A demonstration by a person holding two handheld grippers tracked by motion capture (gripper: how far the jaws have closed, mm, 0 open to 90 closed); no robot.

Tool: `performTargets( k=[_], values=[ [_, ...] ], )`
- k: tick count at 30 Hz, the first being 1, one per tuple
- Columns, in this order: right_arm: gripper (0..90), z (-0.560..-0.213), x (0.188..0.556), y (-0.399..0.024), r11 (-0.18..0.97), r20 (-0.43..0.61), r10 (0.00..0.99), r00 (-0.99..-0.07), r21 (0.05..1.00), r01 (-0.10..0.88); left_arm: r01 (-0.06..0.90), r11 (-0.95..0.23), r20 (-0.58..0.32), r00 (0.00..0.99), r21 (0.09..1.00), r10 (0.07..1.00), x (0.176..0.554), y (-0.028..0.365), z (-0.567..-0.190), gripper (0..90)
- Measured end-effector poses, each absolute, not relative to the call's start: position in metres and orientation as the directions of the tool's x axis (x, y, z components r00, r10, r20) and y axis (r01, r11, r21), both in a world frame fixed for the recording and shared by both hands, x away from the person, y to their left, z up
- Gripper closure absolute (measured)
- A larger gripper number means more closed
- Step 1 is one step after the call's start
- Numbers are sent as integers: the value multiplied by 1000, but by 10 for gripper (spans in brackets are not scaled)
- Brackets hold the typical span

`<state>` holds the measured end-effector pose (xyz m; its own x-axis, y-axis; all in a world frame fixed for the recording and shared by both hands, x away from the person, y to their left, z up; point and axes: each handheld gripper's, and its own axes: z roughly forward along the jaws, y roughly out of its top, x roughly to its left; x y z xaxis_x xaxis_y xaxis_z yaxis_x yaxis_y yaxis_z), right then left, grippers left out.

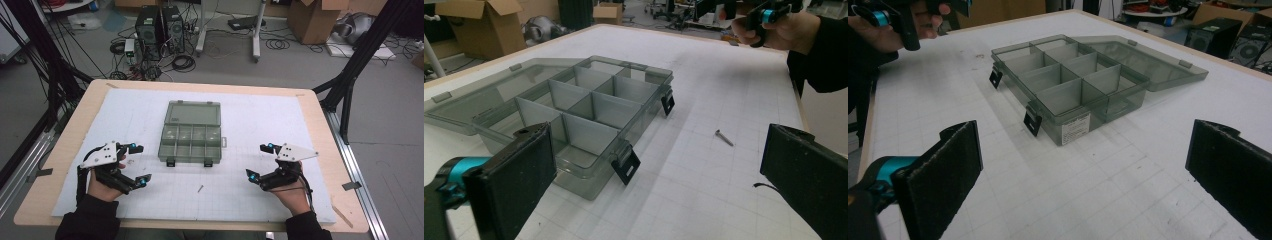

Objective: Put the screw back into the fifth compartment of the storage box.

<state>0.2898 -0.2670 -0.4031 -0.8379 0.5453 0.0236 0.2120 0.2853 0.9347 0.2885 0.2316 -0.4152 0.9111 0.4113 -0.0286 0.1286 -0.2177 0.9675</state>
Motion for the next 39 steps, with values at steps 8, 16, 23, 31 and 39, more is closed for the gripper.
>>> performTargets(
  k=[8,16,23,31,39],
  values=[
    [5,-403,290,-267,293,11,549,-836,934,205,131,-221,-30,911,966,411,289,231,-416,18],
    [5,-403,288,-265,308,2,553,-833,929,207,128,-216,-29,912,968,409,288,232,-415,18],
    [5,-403,289,-267,306,8,556,-831,928,214,137,-236,-30,912,962,409,288,225,-411,18],
    [5,-404,290,-267,308,10,559,-829,926,219,146,-272,-27,917,951,398,289,216,-404,18],
    [5,-404,290,-268,310,10,560,-828,925,221,154,-300,-28,922,941,387,293,202,-397,18]
  ],
)
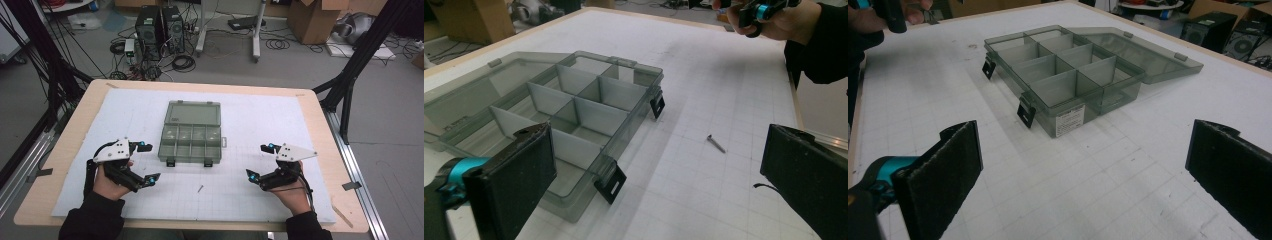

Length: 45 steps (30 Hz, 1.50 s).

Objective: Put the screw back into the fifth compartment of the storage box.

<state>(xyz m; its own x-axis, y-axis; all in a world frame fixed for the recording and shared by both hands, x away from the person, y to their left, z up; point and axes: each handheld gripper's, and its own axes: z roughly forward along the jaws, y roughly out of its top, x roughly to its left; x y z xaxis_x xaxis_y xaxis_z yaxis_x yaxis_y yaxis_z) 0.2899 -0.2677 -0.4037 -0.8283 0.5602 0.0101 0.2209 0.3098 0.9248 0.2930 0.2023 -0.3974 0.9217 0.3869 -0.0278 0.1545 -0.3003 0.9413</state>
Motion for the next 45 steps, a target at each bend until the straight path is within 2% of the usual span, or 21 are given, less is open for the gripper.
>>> performTargets(
  k=[26,45],
  values=[
    [5,-404,291,-271,305,15,565,-825,925,225,160,-473,-3,949,866,315,301,144,-377,18],
    [6,-405,292,-271,312,15,564,-826,922,230,225,-675,-27,956,703,291,305,93,-377,18]
  ],
)
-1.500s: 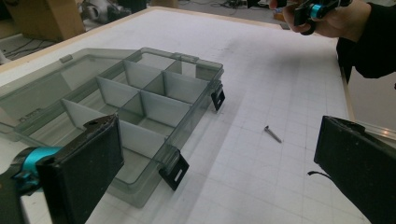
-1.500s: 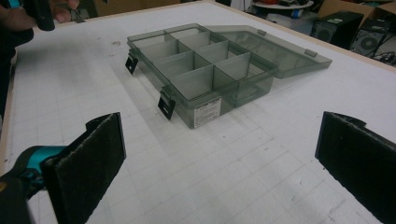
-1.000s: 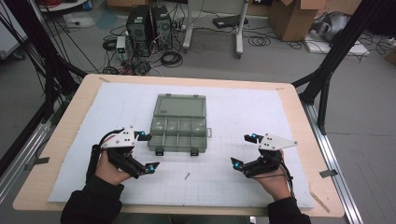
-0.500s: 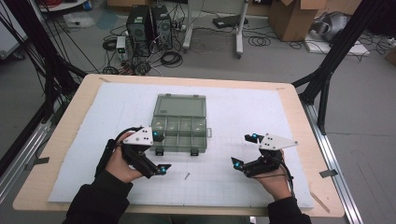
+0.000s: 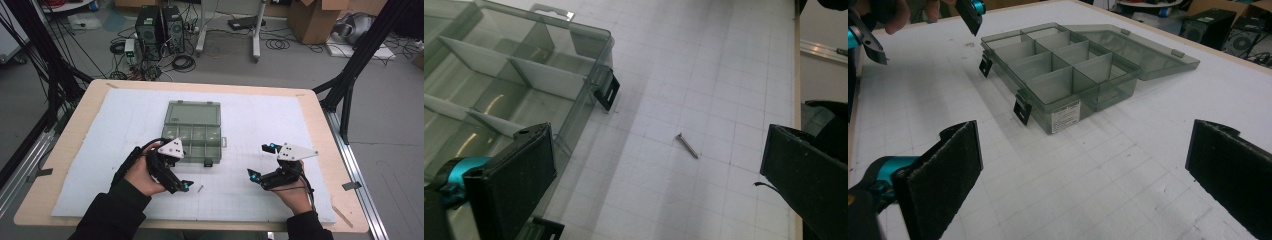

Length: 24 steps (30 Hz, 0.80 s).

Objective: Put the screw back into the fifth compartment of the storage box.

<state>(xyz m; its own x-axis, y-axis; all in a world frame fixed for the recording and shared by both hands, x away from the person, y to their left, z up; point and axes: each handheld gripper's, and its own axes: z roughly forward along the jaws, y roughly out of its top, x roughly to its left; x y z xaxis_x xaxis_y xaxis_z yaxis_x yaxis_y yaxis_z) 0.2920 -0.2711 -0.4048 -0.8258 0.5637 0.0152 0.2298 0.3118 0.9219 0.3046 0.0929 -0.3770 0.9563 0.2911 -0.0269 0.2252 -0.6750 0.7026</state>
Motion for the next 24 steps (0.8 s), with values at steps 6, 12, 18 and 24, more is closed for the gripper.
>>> performTargets(
  k=[6,12,18,24],
  values=[
    [5,-405,292,-271,311,19,561,-828,922,232,242,-701,-38,955,670,293,306,82,-379,18],
    [6,-406,293,-271,315,12,560,-828,922,227,245,-731,-47,959,637,281,305,72,-380,18],
    [5,-406,293,-270,320,15,558,-830,919,232,251,-770,-44,959,587,279,305,63,-385,33],
    [6,-406,293,-270,322,18,557,-830,917,236,238,-809,-36,965,538,260,304,54,-392,79]
  ],
)
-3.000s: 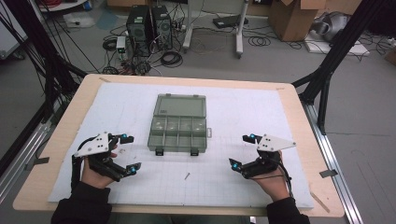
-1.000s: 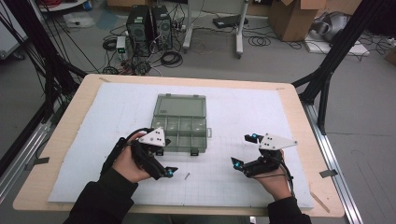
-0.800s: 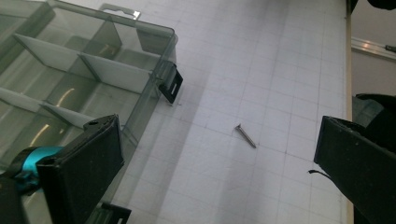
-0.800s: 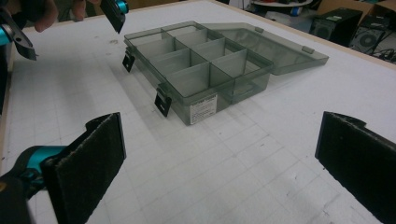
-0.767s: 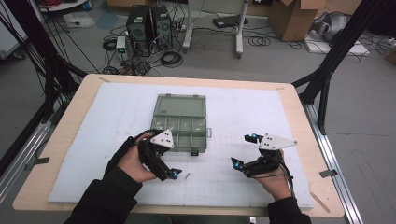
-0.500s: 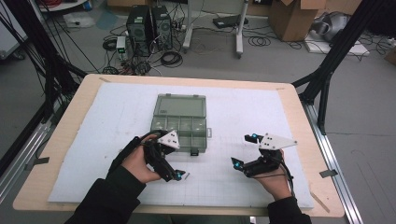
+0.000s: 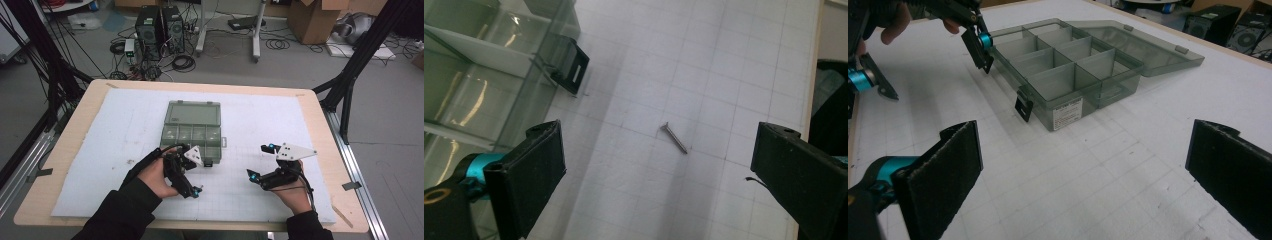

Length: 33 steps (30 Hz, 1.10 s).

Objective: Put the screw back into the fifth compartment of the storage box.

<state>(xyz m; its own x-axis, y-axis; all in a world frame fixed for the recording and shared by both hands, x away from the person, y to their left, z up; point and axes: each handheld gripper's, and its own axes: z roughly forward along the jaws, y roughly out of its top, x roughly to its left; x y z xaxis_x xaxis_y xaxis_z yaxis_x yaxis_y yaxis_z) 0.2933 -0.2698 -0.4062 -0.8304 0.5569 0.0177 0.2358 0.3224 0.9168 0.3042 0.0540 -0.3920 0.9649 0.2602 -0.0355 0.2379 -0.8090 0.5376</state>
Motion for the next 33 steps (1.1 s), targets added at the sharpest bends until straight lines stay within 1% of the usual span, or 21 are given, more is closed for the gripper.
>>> performTargets(
  k=[2,3,6,7,14,16,19,20,22,33],
  values=[
    [6,-406,293,-270,325,16,557,-831,916,236,240,-818,-38,965,522,259,304,51,-394,92],
    [6,-406,293,-270,324,18,556,-831,916,236,241,-824,-41,966,514,257,304,49,-395,115],
    [6,-406,293,-270,325,16,555,-832,916,234,239,-835,-32,966,495,257,304,45,-398,127],
    [6,-406,294,-270,325,16,554,-832,916,234,241,-838,-31,965,489,259,303,44,-399,150],
    [6,-407,294,-270,327,17,552,-833,915,235,230,-870,-14,968,436,249,304,37,-404,187],
    [6,-407,294,-270,326,18,551,-834,916,235,230,-871,-14,968,435,249,304,36,-405,214],
    [6,-407,294,-270,328,21,551,-834,914,240,230,-878,-11,969,420,248,305,35,-406,226],
    [6,-407,294,-269,331,16,550,-835,914,235,233,-878,-13,968,417,251,305,34,-406,247],
    [6,-407,294,-269,331,16,550,-835,914,236,230,-881,-7,968,413,249,304,33,-407,251],
    [6,-408,295,-269,336,18,550,-835,911,241,208,-908,-4,975,365,222,304,24,-408,347]
  ],
)
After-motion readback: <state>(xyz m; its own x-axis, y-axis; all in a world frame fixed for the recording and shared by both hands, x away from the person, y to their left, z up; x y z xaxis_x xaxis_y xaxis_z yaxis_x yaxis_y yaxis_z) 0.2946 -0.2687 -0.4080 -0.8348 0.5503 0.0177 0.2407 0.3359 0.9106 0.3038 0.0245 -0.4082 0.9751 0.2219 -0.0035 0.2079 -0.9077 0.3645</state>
